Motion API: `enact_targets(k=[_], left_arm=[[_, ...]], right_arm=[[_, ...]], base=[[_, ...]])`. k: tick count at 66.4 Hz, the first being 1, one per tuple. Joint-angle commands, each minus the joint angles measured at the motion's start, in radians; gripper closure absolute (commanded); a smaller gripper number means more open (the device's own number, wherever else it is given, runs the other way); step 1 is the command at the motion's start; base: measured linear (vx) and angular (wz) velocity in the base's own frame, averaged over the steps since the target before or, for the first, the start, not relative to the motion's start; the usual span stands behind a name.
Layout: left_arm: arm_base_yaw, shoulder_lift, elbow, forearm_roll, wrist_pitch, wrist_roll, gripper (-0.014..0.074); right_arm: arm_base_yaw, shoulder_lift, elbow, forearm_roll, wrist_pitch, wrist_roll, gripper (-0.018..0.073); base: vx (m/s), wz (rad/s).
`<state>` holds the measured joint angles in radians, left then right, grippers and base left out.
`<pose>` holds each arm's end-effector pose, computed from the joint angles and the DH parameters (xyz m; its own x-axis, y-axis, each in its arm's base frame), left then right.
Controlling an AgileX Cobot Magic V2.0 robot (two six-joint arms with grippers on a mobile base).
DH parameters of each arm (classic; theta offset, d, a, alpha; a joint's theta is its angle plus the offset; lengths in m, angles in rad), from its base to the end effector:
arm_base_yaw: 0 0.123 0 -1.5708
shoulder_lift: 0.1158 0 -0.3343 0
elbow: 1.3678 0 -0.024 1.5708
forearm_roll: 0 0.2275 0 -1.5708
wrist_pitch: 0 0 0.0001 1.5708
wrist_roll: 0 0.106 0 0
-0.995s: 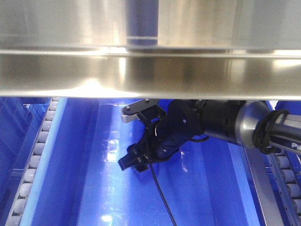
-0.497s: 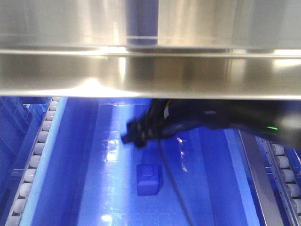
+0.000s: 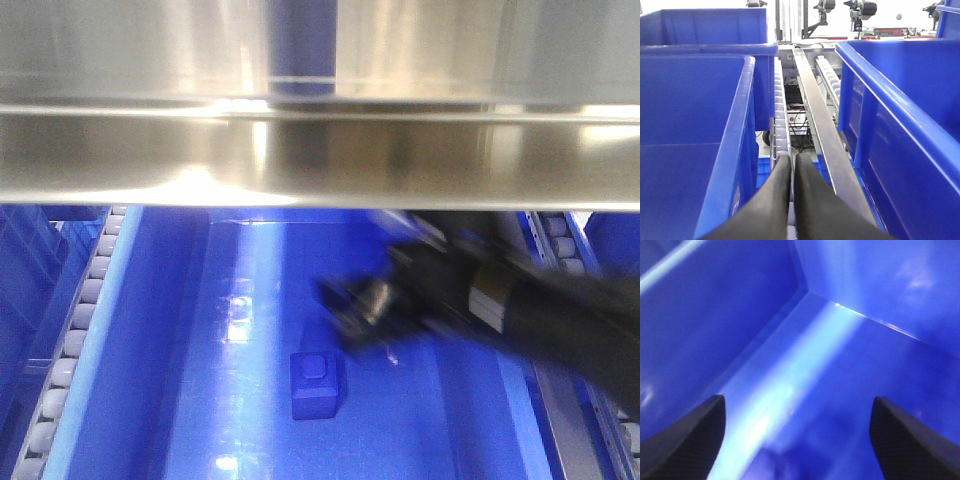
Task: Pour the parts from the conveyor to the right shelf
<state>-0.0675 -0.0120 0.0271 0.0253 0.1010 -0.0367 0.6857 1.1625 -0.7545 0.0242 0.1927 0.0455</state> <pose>-0.0013 0.0004 0.1948 -0.0295 -0.0096 -0.9995 0.0646 0.9978 -0.0115 0.1695 0.1393 0.3420 -0.4233 -0.2569 -0.8688 -0.6085 0.7911 0.0625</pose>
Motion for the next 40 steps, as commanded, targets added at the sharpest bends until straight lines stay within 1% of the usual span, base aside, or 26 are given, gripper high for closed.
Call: enact_targets(k=[1,9,13,17,33,37,40], left_arm=[[-0.005,-0.014,-0.019,-0.006,-0.079,-0.008,0.0603],[-0.005,-0.014,-0.019,-0.006,-0.079,-0.008,0.0603],[-0.005,-0.014,-0.019,-0.006,-0.079,-0.008,0.0603],[-0.005,-0.014,-0.019,-0.006,-0.079,-0.008,0.0603],[-0.005,-0.014,-0.019,-0.006,-0.079,-0.008,0.0603],[-0.005,-0.014,-0.019,-0.006,-0.079,-0.008,0.0603],[-0.005,-0.014,-0.019,-0.006,-0.079,-0.008,0.0603]], right_arm=[[0.000,-0.114,0.054,-0.007,-0.108,-0.021,-0.0008],[0.000,-0.207,0.117,-0.011,-0.160,-0.021,-0.0008],[0.000,-0.230,0.117,-0.024,-0.142,-0.030,-0.0008],[0.000,-0.242,0.117,-0.039,-0.136,-0.037,-0.0008],[-0.002,-0.249,0.115,-0.051,-0.158,-0.045,-0.0008],[-0.017,-0.249,0.115,-0.050,-0.157,-0.045,-0.0008],[-0.041,-0.249,0.115,-0.040,-0.155,-0.033,-0.0008]], base=[[0.00,0.00],[0.00,0.00],[0.00,0.00],[0.00,0.00],[0.00,0.00],[0.00,0.00],[0.00,0.00]])
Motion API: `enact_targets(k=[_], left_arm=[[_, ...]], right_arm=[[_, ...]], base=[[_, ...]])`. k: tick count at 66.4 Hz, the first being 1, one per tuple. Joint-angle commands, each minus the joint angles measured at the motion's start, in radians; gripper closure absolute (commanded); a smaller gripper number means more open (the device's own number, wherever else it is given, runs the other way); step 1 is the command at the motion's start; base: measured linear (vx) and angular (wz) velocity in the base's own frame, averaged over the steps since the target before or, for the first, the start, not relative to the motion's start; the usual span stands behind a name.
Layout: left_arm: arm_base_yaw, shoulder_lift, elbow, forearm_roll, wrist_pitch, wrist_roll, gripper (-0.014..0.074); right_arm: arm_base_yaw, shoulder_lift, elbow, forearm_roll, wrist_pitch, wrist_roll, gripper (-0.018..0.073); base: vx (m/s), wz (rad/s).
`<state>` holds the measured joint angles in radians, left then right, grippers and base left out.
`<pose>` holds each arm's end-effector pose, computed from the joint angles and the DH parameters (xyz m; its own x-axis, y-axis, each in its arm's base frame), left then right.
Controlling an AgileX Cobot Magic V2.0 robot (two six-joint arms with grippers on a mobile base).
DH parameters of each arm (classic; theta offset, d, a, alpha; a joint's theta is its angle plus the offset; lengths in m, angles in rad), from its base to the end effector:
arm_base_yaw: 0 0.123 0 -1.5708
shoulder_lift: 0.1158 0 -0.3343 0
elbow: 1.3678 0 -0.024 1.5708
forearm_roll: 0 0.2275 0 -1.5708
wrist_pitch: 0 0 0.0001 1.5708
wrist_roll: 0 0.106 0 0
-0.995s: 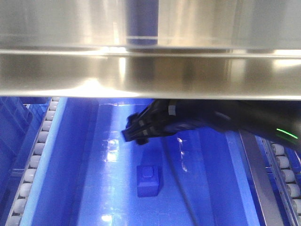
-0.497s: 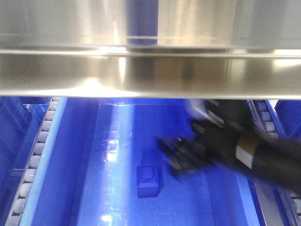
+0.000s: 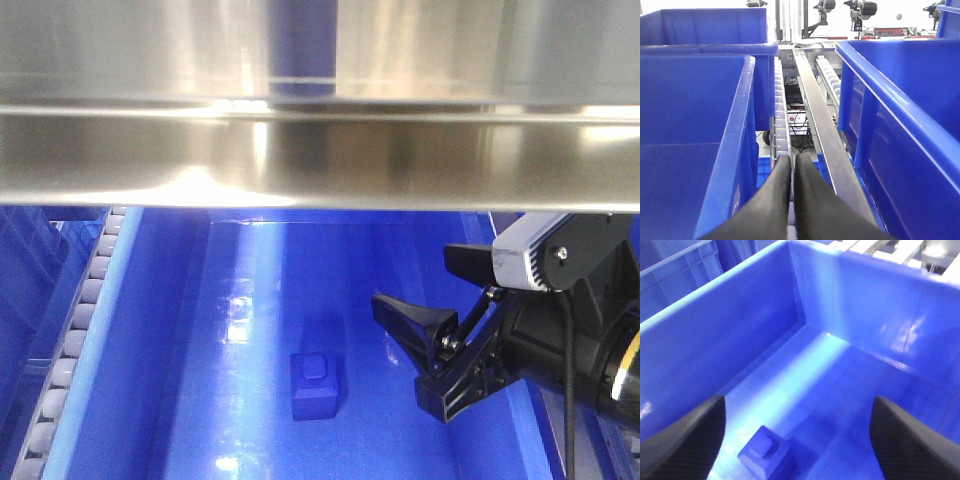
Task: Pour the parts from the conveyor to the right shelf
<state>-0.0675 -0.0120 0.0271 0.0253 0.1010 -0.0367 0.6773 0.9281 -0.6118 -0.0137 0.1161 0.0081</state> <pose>-0.0013 0.0004 0.1948 -0.0295 -0.0096 -0.9995 0.0646 0.9978 -0.0115 0.1237 0.0993 0.3477 -0.2602 -0.2164 -0.9410 -0.6270 0.7790 -0.0057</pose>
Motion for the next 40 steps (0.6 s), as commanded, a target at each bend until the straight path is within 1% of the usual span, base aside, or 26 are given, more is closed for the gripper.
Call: enact_targets(k=[1,5,25,28,35,40], left_arm=[[-0.005,-0.014,-0.019,-0.006,-0.079,-0.008,0.0603],[-0.005,-0.014,-0.019,-0.006,-0.079,-0.008,0.0603],[-0.005,-0.014,-0.019,-0.006,-0.079,-0.008,0.0603],[-0.005,-0.014,-0.019,-0.006,-0.079,-0.008,0.0603],[-0.005,-0.014,-0.019,-0.006,-0.079,-0.008,0.0603],[-0.005,-0.014,-0.019,-0.006,-0.079,-0.008,0.0603]], right_arm=[[-0.042,-0.014,-0.028,0.001,-0.077,0.008,-0.0008],[-0.097,-0.014,-0.028,0.014,-0.077,0.026,-0.0008],[-0.359,-0.070,-0.028,-0.007,-0.076,0.021,-0.0008],[-0.414,-0.089,-0.028,-0.007,-0.075,0.026,-0.0008],[-0.519,-0.129,-0.028,-0.007,-0.044,0.027,-0.0008],[-0.572,-0.153,-0.028,-0.007,0.001,0.027,-0.0008]], base=[[0.00,0.00],[0.00,0.00],[0.00,0.00],[0.00,0.00],[0.00,0.00],[0.00,0.00]])
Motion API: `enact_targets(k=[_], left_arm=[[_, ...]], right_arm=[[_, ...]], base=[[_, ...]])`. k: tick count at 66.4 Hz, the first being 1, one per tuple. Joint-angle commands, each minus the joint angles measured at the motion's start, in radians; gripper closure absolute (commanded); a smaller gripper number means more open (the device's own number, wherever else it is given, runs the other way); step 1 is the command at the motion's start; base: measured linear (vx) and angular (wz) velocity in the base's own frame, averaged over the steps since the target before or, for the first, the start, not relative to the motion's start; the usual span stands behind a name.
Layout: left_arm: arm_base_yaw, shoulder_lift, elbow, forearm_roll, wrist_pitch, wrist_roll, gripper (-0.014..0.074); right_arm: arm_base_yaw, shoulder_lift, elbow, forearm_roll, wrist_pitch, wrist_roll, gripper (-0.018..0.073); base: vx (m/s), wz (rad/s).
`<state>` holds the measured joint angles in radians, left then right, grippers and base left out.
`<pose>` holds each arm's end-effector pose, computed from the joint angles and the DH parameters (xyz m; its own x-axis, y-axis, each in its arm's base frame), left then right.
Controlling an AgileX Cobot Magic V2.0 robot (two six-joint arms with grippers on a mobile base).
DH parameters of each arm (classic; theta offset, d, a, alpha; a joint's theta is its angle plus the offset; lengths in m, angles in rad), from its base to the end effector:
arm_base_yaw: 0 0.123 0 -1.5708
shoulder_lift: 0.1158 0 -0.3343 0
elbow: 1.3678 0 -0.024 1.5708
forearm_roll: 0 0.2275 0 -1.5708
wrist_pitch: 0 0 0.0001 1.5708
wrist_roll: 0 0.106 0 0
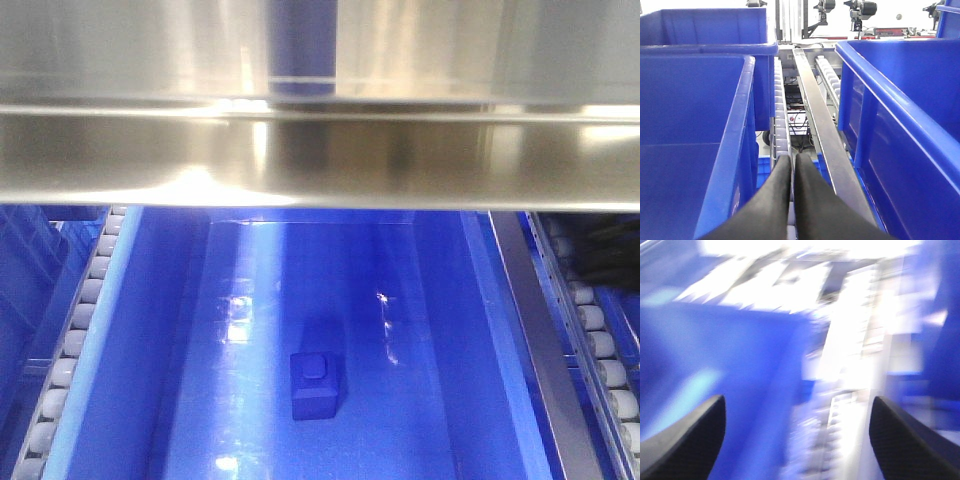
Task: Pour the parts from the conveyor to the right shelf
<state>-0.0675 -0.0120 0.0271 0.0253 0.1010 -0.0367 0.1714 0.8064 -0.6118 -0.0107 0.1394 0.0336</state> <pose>-0.0013 0.0004 0.1948 -0.0295 -0.0096 -0.9995 0.0646 0.9978 -0.0115 0.1277 0.0219 0.3629 -0.2445 -0.0190 -0.9695 -0.1636 0.9863 0.0219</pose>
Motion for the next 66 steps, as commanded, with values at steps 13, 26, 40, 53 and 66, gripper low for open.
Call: enact_targets(k=[13,26,40,53,66], left_arm=[[-0.006,-0.014,-0.019,-0.006,-0.079,-0.008,0.0603],[-0.006,-0.014,-0.019,-0.006,-0.079,-0.008,0.0603],[-0.006,-0.014,-0.019,-0.006,-0.079,-0.008,0.0603],[-0.006,-0.014,-0.019,-0.006,-0.079,-0.008,0.0603],[-0.006,-0.014,-0.019,-0.006,-0.079,-0.008,0.0603]], right_arm=[[-0.129,-0.148,-0.025,-0.018,0.014,-0.005,-0.0008],[-0.129,-0.295,-0.025,-0.018,0.093,-0.004,-0.0008],[-0.129,-0.415,-0.010,-0.032,0.181,-0.005,-0.0003],[-0.129,-0.567,0.146,-0.013,0.184,0.001,0.0025],[-0.125,-0.815,0.220,0.011,0.325,-0.001,0.0054]], base=[[0.00,0.00],[0.00,0.00],[0.00,0.00],[0.00,0.00],[0.00,0.00]])
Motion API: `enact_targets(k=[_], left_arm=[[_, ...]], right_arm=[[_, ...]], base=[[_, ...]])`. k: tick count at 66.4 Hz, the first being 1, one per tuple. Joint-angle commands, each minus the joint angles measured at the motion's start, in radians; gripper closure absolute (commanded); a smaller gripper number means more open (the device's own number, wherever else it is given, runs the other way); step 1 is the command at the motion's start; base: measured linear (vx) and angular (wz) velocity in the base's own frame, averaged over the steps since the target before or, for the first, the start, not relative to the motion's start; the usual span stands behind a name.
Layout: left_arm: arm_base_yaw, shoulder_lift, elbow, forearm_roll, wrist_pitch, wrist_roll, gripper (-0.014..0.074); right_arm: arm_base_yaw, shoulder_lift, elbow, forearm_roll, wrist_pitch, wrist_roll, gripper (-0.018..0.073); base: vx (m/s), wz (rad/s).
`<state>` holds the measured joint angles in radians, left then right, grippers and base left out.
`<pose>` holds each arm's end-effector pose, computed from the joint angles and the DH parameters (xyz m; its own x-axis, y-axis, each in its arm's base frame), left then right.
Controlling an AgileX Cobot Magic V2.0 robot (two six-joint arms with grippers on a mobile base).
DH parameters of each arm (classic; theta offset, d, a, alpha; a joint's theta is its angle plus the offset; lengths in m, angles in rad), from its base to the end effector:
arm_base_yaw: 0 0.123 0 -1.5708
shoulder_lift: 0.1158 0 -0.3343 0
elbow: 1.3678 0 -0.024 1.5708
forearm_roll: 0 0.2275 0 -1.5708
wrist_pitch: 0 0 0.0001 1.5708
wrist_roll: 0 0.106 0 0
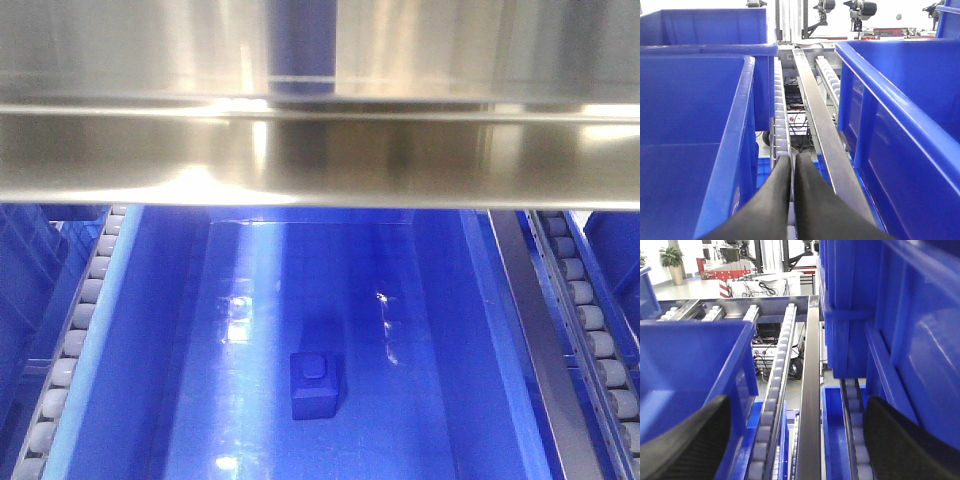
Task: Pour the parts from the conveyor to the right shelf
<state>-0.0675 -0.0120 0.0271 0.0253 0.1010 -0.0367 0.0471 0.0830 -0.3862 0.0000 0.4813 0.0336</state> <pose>-0.0013 0.0004 0.1948 -0.0295 -0.0096 -0.9995 0.0646 0.9978 -0.0115 -0.0209 -0.0010 0.2881 -0.0922 0.0293 -0.9953 -0.0440 0.9985 0.0335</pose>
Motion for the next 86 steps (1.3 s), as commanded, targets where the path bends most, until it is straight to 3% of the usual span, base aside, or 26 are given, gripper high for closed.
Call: enact_targets(k=[1,23,32,52,59,86], left_arm=[[-0.006,-0.014,-0.019,-0.006,-0.079,-0.008,0.0603],[-0.006,-0.014,-0.019,-0.006,-0.079,-0.008,0.0603],[-0.006,-0.014,-0.019,-0.006,-0.079,-0.008,0.0603],[-0.005,-0.012,-0.019,-0.006,-0.079,-0.008,0.0603],[-0.005,-0.012,-0.019,-0.006,-0.079,-0.008,0.0603],[-0.005,-0.012,-0.019,-0.006,-0.079,-0.008,0.0603]], right_arm=[[0.001,-0.108,-0.002,0.000,-0.010,-0.001,0.0055],[0.030,-0.091,0.005,-0.035,-0.032,-0.005,0.0109],[0.030,-0.091,0.005,-0.040,-0.030,-0.005,0.0175],[0.030,-0.091,0.005,-0.014,-0.031,-0.004,0.0577],[0.030,-0.091,0.005,0.023,-0.031,-0.001,0.0569],[0.030,-0.091,0.005,0.024,-0.030,-0.001,0.0568]], base=[[0.00,0.00],[0.00,0.00],[0.00,0.00],[0.00,0.00],[0.00,0.00],[0.00,0.00]])
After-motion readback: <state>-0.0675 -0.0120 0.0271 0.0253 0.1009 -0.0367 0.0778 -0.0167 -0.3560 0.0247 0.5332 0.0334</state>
